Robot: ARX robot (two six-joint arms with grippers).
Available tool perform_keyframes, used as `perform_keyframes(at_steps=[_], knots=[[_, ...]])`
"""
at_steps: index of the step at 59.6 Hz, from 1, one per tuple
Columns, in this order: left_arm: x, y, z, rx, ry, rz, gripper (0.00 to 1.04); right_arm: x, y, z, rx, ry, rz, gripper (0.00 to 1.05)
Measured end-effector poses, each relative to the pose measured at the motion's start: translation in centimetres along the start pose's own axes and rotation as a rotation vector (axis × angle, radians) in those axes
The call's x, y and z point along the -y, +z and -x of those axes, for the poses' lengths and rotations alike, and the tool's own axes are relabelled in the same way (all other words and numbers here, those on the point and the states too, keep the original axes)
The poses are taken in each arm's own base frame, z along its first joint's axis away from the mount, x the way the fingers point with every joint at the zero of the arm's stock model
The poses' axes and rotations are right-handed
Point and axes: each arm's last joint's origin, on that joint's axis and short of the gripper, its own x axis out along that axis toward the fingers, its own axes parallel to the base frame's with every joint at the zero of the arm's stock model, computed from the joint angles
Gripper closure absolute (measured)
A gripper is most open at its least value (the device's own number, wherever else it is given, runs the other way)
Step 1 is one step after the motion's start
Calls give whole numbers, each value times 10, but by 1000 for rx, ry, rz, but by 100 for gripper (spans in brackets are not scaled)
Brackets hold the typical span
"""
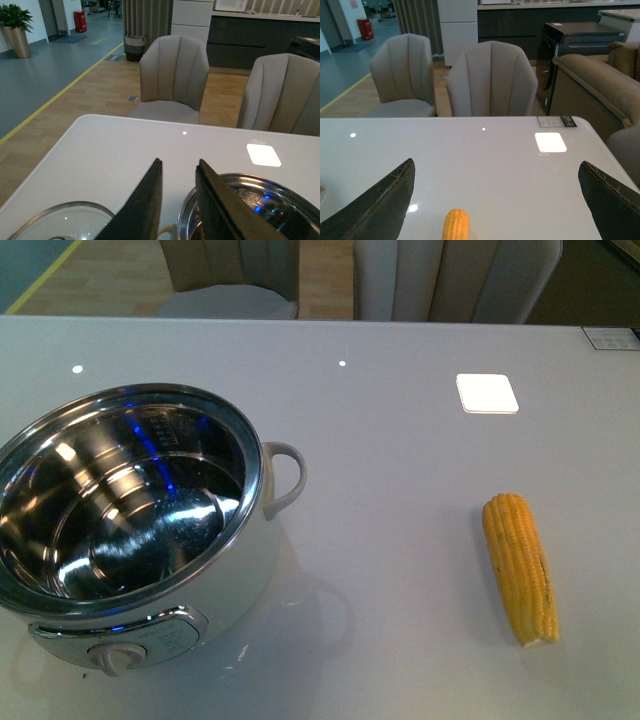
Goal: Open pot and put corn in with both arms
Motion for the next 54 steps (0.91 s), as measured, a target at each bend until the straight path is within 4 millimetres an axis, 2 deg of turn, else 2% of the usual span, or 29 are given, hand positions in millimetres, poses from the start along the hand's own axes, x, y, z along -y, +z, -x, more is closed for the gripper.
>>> perform_keyframes(at_steps=[3, 4, 37, 54], knots=[[8, 0, 5, -1, 5, -2, 100, 0, 0, 0, 0, 0, 0, 9], [10, 0, 6, -1, 4, 0, 102, 0, 0, 0, 0, 0, 0, 9], [47, 7, 30, 32, -17, -13, 101, 0, 0, 0, 0, 0, 0, 9], [47, 7, 36, 33, -12, -12, 101, 0, 0, 0, 0, 0, 0, 9]])
